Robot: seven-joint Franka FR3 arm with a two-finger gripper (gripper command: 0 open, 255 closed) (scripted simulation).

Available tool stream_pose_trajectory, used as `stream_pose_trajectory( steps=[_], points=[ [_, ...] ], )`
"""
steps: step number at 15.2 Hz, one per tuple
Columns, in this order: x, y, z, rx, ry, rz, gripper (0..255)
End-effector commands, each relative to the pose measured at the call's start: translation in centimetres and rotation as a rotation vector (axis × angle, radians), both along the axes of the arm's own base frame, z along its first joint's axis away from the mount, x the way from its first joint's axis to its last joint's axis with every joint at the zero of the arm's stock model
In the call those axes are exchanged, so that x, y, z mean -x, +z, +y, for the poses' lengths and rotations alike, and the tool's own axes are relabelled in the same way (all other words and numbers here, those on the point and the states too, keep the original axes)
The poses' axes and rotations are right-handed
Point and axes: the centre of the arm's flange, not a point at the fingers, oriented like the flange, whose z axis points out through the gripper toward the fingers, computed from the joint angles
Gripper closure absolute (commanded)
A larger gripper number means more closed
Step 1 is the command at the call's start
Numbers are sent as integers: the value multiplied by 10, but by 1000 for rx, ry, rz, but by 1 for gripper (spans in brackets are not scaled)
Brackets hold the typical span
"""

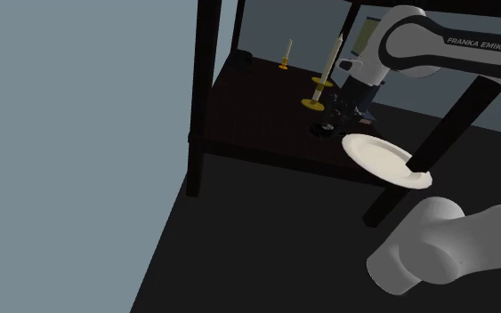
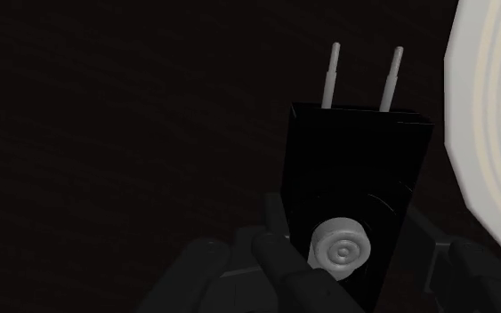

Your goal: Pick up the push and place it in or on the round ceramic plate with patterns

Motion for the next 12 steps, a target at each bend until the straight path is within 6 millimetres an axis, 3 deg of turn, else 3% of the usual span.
stream_pose_trajectory(
  steps=[1, 5, 6, 12],
  points=[
    [1, -9, -9, -20, -22, 16, 255],
    [1, -8, -8, -20, -22, 16, 255],
    [2, -9, -16, -20, -22, 15, 255],
    [2, 23, -16, -20, -22, 15, 255]
  ],
)
